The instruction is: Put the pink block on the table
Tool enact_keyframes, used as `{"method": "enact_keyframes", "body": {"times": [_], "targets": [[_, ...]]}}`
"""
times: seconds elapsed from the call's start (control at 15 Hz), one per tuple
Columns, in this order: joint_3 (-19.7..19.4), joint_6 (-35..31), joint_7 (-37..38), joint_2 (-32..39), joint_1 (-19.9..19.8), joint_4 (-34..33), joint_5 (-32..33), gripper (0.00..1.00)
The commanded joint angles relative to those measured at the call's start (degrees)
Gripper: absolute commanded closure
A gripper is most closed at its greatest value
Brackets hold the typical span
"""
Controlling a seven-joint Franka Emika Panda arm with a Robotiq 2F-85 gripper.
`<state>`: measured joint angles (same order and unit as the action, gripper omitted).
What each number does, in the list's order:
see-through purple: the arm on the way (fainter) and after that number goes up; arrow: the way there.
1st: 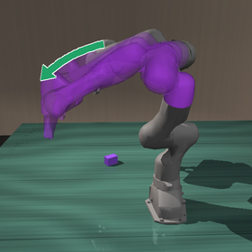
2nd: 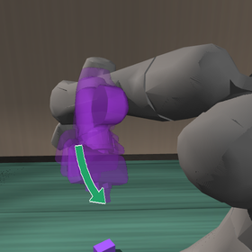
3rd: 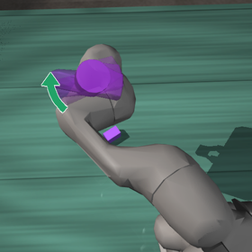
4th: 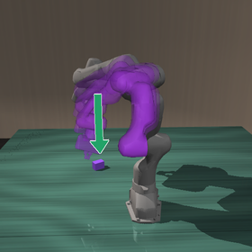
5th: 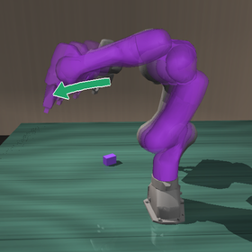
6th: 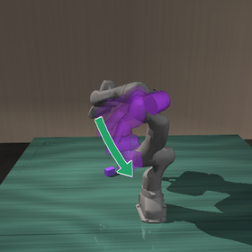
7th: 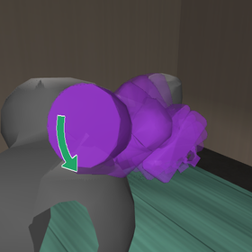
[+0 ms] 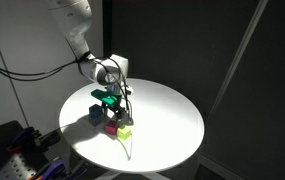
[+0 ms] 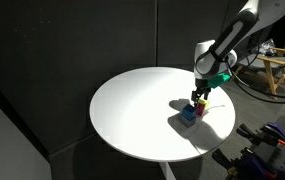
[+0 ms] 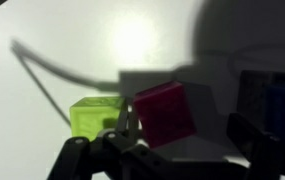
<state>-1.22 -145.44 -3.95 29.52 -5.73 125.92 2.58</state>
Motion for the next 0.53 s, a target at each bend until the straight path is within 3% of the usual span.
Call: {"method": "enact_keyframes", "body": {"times": [0.0, 0.47], "targets": [[0.56, 2.7, -1.53, -2.69, -0.23, 0.63, -1.37, 0.0], [1.3, 0.42, -1.19, -6.79, 0.31, 3.29, -1.73, 0.0]]}}
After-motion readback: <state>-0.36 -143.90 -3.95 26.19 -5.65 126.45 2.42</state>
